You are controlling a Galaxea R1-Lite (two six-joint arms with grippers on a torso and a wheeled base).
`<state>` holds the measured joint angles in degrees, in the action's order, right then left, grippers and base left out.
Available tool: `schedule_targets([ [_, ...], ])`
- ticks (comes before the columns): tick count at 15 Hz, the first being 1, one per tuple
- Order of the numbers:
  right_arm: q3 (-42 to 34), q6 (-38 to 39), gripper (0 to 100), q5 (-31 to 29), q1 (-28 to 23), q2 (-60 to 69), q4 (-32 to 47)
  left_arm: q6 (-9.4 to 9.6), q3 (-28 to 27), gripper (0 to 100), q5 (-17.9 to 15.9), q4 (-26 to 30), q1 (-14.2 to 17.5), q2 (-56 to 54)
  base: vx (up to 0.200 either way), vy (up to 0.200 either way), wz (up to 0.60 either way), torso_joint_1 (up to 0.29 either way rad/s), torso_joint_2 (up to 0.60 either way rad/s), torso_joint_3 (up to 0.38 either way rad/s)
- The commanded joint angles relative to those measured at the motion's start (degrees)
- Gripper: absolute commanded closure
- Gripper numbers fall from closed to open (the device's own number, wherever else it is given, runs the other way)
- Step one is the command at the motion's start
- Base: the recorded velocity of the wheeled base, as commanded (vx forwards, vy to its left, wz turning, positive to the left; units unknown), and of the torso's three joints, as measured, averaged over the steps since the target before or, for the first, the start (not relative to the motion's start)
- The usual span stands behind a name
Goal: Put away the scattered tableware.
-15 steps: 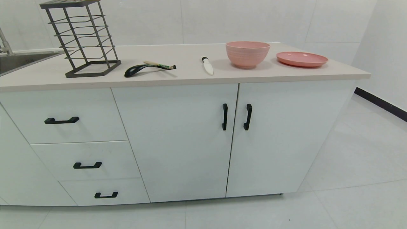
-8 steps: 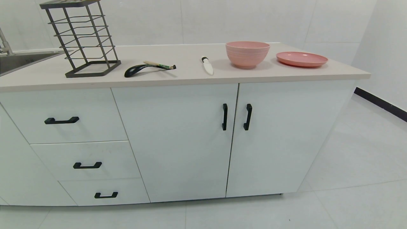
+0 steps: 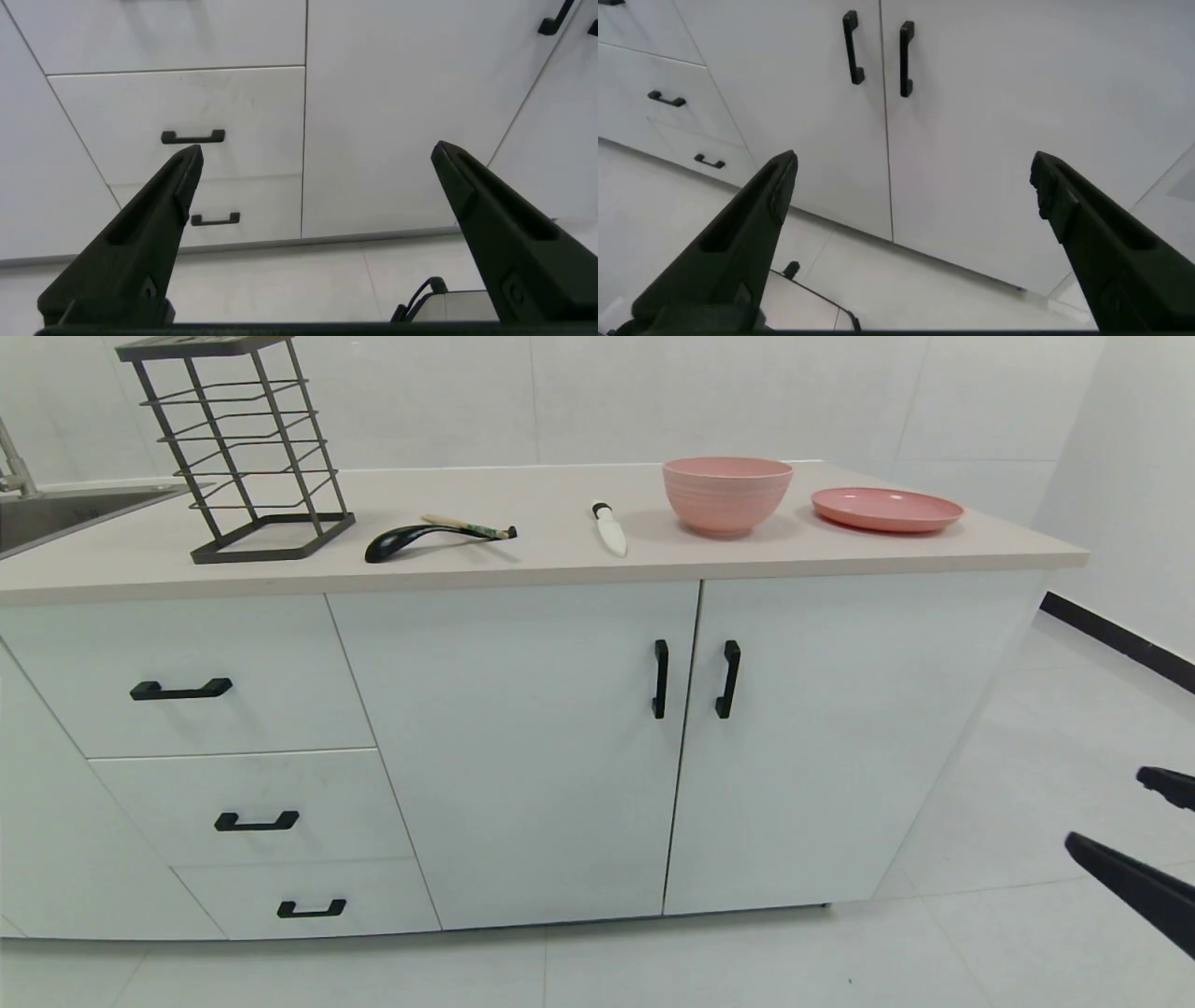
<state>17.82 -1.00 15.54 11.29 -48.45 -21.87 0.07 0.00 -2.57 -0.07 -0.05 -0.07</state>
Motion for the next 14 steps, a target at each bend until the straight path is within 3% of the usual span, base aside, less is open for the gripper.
schedule_targets([
  [1,1.7,-2.3,0,0.1,0.7,-12.9,-4.2,-0.07,0.0,0,0.0,0.0,0.0,0.1,0.0,0.0,0.0,0.0,0.0,0.0],
  [10,3.5,-7.5,0,8.5,2.0,-33.7,-19.8,0.01,0.0,0,-0.2,0.0,0.0,0.1,0.0,0.0,0.0,0.0,0.0,0.0],
  [14,6.7,-7.6,0,8.7,2.1,-40.5,-24.3,0.01,0.0,0,-0.2,0.1,0.0,0.1,0.0,0.0,0.0,0.0,0.0,0.0],
])
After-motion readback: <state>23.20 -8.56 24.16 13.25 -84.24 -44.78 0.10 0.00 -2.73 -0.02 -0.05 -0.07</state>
